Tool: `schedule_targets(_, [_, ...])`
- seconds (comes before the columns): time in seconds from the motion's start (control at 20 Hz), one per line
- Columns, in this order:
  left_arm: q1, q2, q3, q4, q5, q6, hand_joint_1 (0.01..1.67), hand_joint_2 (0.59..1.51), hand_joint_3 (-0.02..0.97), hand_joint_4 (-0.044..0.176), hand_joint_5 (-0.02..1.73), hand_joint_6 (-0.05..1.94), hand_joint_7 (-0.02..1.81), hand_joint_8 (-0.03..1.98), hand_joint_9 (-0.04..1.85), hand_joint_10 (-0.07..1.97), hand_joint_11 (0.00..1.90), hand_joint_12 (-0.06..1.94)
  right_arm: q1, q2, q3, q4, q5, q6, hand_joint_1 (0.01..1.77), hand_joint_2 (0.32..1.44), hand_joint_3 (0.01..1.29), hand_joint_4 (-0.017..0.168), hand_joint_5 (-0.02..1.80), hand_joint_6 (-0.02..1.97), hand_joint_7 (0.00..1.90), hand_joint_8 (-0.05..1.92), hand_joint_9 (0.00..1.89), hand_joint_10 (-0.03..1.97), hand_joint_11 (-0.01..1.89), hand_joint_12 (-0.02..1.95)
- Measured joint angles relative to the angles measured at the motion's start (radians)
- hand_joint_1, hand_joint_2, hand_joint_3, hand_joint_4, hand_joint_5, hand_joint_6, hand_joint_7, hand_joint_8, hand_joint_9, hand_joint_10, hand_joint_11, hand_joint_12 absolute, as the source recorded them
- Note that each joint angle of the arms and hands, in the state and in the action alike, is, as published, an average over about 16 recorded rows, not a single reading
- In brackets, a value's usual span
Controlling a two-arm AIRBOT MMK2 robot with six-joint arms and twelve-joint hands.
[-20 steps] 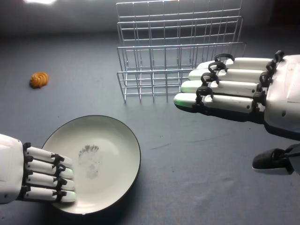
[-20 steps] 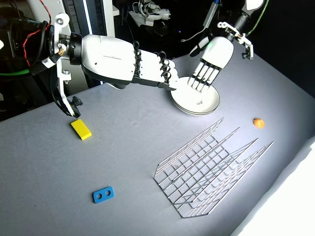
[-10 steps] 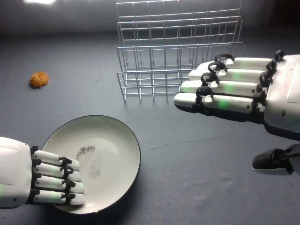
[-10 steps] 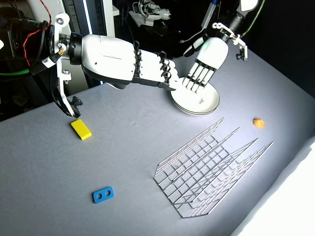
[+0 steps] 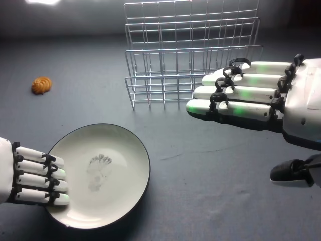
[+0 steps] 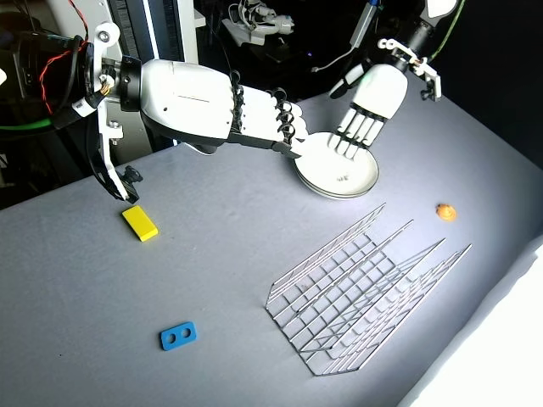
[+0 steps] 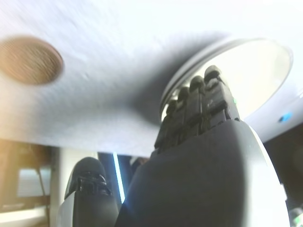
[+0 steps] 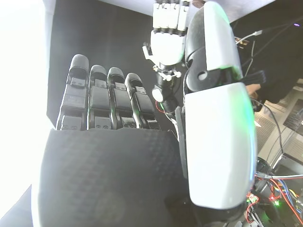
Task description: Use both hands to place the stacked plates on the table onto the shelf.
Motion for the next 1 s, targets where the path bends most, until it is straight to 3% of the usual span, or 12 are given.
schedule_targets(0.25, [0.0,0.002,-0.003,0.004,0.035,-0.03,0.02,1.061,0.014,0.006,-0.01,-0.03,0.0,0.0,0.01,0.01,0.02,0.01,0.0,0.0,0.0,0.0,0.0,-0.001,1.16,0.98,0.02,0.0,0.01,0.02,0.02,0.01,0.02,0.01,0.01,0.2])
schedule_targets(0.6, [0.001,-0.008,-0.035,-0.003,0.102,-0.088,0.02,1.064,0.015,0.004,-0.01,-0.03,-0.01,-0.01,0.01,0.0,0.02,0.01,-0.002,-0.002,0.0,0.0,0.0,-0.005,1.16,0.99,0.02,0.0,0.01,0.02,0.02,0.01,0.02,0.0,0.01,0.17])
schedule_targets(1.0, [-0.006,-0.037,-0.078,-0.056,0.185,-0.131,0.02,1.064,0.015,0.005,-0.01,-0.03,-0.01,-0.02,0.0,-0.01,0.02,-0.01,0.009,-0.055,0.012,0.001,0.009,-0.067,1.16,0.99,0.02,0.0,0.01,0.02,0.02,0.01,0.02,0.0,0.01,0.17])
